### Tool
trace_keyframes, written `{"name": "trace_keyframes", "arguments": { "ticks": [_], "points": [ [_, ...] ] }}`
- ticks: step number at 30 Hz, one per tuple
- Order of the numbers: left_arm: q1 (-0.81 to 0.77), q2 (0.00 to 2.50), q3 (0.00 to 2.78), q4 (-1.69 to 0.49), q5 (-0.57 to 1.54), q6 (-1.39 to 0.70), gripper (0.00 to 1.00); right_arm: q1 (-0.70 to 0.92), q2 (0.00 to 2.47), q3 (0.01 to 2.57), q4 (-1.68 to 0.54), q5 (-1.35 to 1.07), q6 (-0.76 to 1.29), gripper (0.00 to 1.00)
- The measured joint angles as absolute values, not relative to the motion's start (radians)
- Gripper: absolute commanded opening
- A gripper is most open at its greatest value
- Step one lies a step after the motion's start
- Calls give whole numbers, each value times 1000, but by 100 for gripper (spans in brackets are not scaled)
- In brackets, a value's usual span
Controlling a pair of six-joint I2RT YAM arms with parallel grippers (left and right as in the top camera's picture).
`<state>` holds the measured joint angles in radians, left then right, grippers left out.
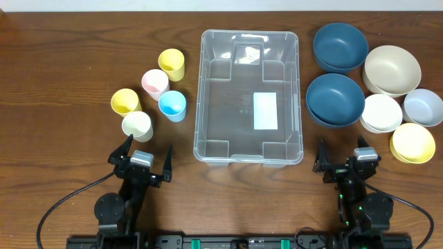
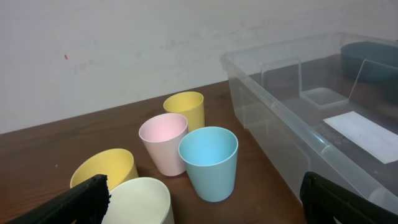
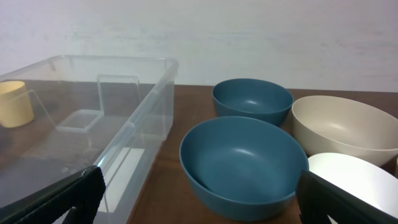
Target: Pack container
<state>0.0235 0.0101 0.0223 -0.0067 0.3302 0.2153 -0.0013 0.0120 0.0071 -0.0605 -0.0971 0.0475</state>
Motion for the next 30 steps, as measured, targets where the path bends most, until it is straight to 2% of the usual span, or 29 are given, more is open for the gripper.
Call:
{"name": "trace_keyframes", "arguments": {
  "ticks": [30],
  "points": [
    [23, 10, 22, -7, 330, 215, 98, -1, 12, 7, -60, -97, 47, 99]
  ]
}}
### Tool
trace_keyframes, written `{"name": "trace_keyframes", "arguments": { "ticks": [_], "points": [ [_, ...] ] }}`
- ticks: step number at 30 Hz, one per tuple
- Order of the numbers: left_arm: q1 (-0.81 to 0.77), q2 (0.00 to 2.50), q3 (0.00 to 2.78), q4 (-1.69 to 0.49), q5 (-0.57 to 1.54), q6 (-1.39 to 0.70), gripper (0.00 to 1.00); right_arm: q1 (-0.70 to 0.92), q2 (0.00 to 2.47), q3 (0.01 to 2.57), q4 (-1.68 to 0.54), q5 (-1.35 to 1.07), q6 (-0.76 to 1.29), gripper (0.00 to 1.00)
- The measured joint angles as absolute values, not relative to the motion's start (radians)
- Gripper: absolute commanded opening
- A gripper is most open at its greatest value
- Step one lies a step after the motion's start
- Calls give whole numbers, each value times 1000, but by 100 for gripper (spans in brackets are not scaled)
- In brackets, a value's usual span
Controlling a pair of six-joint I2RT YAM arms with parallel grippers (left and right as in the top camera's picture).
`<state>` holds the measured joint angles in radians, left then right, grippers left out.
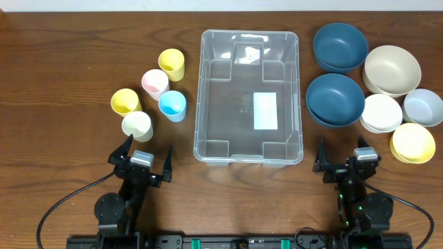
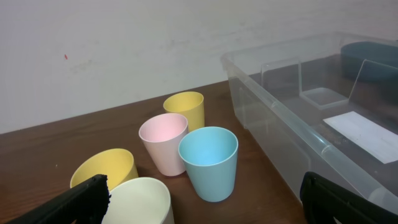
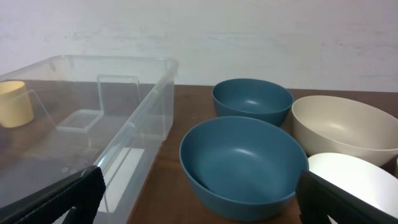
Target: Pack container
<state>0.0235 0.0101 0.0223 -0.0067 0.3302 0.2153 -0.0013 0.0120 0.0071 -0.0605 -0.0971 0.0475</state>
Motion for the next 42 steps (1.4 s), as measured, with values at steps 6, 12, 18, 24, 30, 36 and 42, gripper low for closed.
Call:
{"name": "trace_keyframes", "arguments": {
  "ticks": [6, 12, 18, 24, 30, 36, 42],
  "points": [
    [23, 10, 22, -7, 330, 215, 98, -1, 12, 7, -60, -97, 47, 99],
    [23, 10, 22, -7, 330, 215, 98, -1, 12, 7, -60, -97, 47, 99],
    [23, 10, 22, -7, 330, 215, 98, -1, 12, 7, -60, -97, 47, 99],
    [23, 10, 22, -7, 330, 215, 98, -1, 12, 7, -60, -106, 106, 99],
    [23, 10, 22, -7, 330, 215, 98, -1, 12, 7, -52, -121, 312, 99],
    [23, 10, 22, -7, 330, 215, 98, -1, 12, 7, -41, -205, 399, 99],
    [23, 10, 22, -7, 330, 215, 98, -1, 40, 142, -93, -213, 340, 99]
  ]
}}
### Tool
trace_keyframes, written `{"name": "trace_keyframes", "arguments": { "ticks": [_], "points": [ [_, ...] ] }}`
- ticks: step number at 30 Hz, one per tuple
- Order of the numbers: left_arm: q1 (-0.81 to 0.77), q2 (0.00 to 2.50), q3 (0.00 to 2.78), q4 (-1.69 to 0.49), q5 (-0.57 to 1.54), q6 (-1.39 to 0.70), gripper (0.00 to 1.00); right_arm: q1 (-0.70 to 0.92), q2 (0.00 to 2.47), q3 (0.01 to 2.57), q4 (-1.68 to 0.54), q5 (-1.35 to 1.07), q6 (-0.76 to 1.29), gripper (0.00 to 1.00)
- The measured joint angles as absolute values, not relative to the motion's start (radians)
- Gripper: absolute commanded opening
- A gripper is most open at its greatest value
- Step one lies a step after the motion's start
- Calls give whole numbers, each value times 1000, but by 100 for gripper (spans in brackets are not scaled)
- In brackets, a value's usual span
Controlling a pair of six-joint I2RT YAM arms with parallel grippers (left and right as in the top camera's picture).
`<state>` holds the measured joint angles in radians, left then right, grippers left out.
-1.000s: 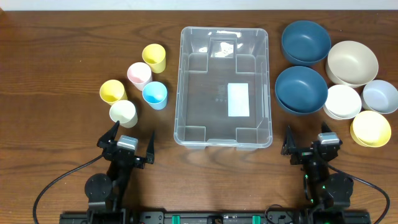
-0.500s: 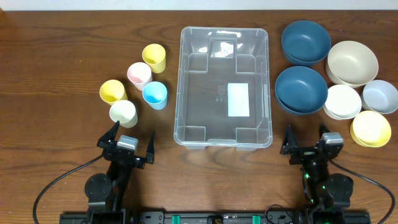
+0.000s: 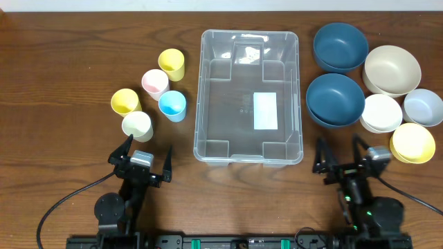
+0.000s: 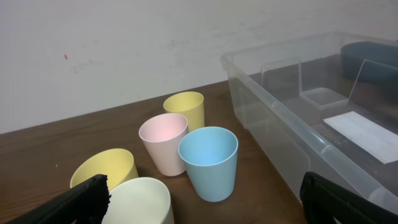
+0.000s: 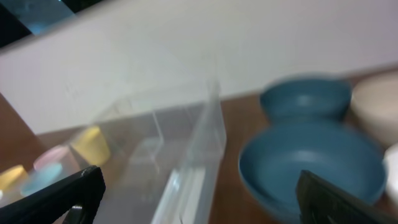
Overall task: Pack container
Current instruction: 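Reach the right gripper to the front dark teal bowl and grasp its rim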
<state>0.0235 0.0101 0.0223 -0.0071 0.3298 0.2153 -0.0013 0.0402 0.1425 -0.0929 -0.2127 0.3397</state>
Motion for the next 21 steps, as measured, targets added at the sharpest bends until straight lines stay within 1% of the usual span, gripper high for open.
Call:
{"name": "trace_keyframes", "arguments": {
  "ticks": [4, 7, 8, 11, 12, 15, 17, 21],
  "points": [
    [23, 10, 22, -7, 330, 215, 98, -2, 168, 405, -213, -174, 275, 99],
    [23, 10, 22, -7, 330, 216, 98, -1, 349, 640, -378, -161, 245, 99],
    [24, 10, 22, -7, 330, 216, 98, -2, 419, 724, -471, -169, 238, 99],
    [24, 10, 23, -8, 330, 218, 98, -2, 609, 908, -684, -245, 216, 99],
    [24, 10, 23, -7, 330, 218, 98, -1, 664, 949, -739, -274, 210, 99],
    [24, 10, 23, -7, 330, 218, 98, -4, 791, 1003, -815, -287, 224, 99],
    [24, 10, 23, -7, 330, 218, 98, -26, 863, 1015, -858, -232, 316, 99],
    [24, 10, 23, -8, 330, 218, 98, -152, 976, 1015, -868, -186, 477, 99]
  ]
}}
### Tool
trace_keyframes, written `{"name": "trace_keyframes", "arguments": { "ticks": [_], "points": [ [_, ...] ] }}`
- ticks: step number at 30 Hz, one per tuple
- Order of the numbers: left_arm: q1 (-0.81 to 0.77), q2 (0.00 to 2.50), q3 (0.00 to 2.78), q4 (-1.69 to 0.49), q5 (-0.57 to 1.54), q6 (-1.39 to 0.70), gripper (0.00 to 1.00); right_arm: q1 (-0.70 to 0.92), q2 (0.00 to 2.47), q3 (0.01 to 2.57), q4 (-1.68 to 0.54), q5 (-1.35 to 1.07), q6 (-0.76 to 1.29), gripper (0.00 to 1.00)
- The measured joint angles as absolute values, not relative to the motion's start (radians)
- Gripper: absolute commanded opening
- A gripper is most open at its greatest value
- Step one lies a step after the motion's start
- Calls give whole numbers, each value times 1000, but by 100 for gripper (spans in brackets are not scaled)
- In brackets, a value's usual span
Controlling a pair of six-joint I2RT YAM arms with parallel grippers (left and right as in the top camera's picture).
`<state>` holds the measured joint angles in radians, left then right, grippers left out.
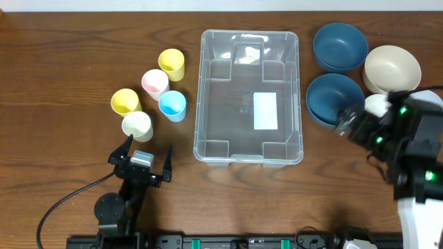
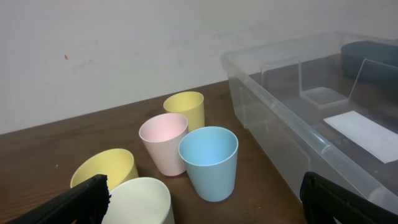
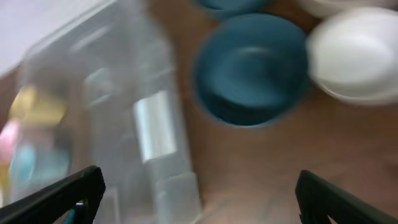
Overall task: Pack container
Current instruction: 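Reach the right gripper to the front dark teal bowl and grasp its rim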
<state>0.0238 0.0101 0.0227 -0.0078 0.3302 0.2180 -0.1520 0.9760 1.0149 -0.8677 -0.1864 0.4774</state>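
The clear container (image 1: 249, 97) stands empty mid-table, also visible as a blur in the right wrist view (image 3: 118, 118). Left of it are several cups: blue (image 2: 208, 162), pink (image 2: 163, 143), yellow (image 2: 185, 109), another yellow (image 2: 104, 168) and cream (image 2: 140, 202). My left gripper (image 1: 140, 162) rests open near the front edge, short of the cups. My right gripper (image 1: 348, 124) is open and raised over the near dark blue bowl (image 3: 252, 68), with a white bowl (image 3: 360, 53) beside it. Nothing is between either gripper's fingers.
A second dark blue bowl (image 1: 340, 45) and a beige bowl (image 1: 392, 68) sit at the back right. The right arm (image 1: 415, 145) covers the bowls at the far right. A white label (image 1: 265, 111) lies on the container floor.
My right arm has left the front edge and now stands raised over the bowls on the right, its camera looking down on them. The left arm and all objects are unchanged.
Both grippers rested open at the front edge for the first two moments. The right wrist view then tilted and blurred with the arm still near the edge. Now the right arm is up over the bowls. No cup or bowl has moved.
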Motion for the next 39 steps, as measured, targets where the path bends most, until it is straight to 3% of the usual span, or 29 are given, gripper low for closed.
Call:
{"name": "trace_keyframes", "arguments": {
  "ticks": [6, 21, 30, 33, 39],
  "points": [
    [24, 10, 23, -8, 330, 218, 98, -279, 1158, 1017, -843, -248, 574, 99],
    [24, 10, 23, -8, 330, 218, 98, -276, 1435, 1018, -776, -199, 819, 99],
    [24, 10, 23, -8, 330, 218, 98, -264, 1614, 1018, -711, -178, 886, 94],
    [24, 10, 23, -8, 330, 218, 98, -255, 1660, 1018, -693, -172, 892, 89],
    [24, 10, 23, -8, 330, 218, 98, -214, 1702, 1018, -656, -160, 904, 67]
  ]
}}
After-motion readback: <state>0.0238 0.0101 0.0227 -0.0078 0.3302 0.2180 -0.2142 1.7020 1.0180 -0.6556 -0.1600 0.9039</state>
